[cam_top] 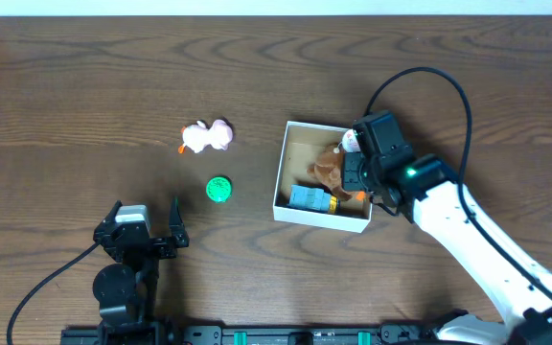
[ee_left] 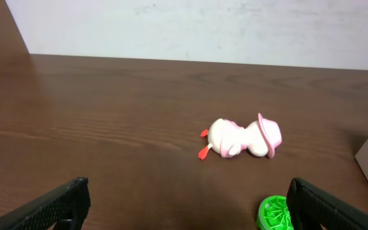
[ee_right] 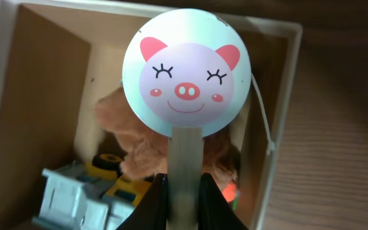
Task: Pack container
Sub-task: 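Lift the rattle drum and carry it left toward the box, then lower the rattle drum into the box's right side beside the bear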
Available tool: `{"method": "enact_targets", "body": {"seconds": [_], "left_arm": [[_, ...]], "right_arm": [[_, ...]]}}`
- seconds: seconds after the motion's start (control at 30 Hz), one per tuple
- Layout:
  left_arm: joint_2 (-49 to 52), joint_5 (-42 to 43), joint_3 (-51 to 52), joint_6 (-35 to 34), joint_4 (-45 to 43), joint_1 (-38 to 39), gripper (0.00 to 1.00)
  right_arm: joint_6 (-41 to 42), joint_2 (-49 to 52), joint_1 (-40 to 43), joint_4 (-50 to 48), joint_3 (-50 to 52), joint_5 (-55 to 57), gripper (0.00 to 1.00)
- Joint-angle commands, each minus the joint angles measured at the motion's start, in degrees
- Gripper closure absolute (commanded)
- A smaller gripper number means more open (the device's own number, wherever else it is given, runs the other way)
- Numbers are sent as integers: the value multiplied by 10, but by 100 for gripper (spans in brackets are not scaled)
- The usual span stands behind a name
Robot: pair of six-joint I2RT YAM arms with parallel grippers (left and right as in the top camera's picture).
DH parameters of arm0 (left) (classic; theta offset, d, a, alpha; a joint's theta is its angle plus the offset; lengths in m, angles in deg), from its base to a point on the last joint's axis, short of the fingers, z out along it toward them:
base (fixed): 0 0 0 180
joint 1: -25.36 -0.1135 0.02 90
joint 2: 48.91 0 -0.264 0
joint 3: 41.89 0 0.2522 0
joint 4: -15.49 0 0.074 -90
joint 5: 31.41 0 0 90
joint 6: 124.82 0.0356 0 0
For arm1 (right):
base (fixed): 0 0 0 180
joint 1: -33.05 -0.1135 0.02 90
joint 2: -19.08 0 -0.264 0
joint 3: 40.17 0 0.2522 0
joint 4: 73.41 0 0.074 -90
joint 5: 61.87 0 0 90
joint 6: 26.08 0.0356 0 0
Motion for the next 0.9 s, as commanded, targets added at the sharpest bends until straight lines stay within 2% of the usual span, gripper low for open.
{"method": "enact_targets", "body": {"seconds": [0.0,0.17,0.23,0.3,0.4,0.47,0.87], "left_arm": [[-3,-1,8,-3,20,2,2],[-3,-1,8,-3,20,2,2],[-3,-1,8,-3,20,2,2],[-3,-1,8,-3,20,2,2],[-3,0,8,-3,20,2,2],[-3,0,8,-3,20,2,2],[-3,0,8,-3,20,2,2]], "right_arm": [[32,22,-4,-5,-8,13,99],[47,40,-4,-3,-8,31,99],[47,42,-4,-3,-8,31,95],[47,42,-4,-1,-8,31,78],[47,42,-4,-1,-8,31,44],[46,41,-4,-2,-8,31,36],[14,-15,-4,18,-59,39,36]]}}
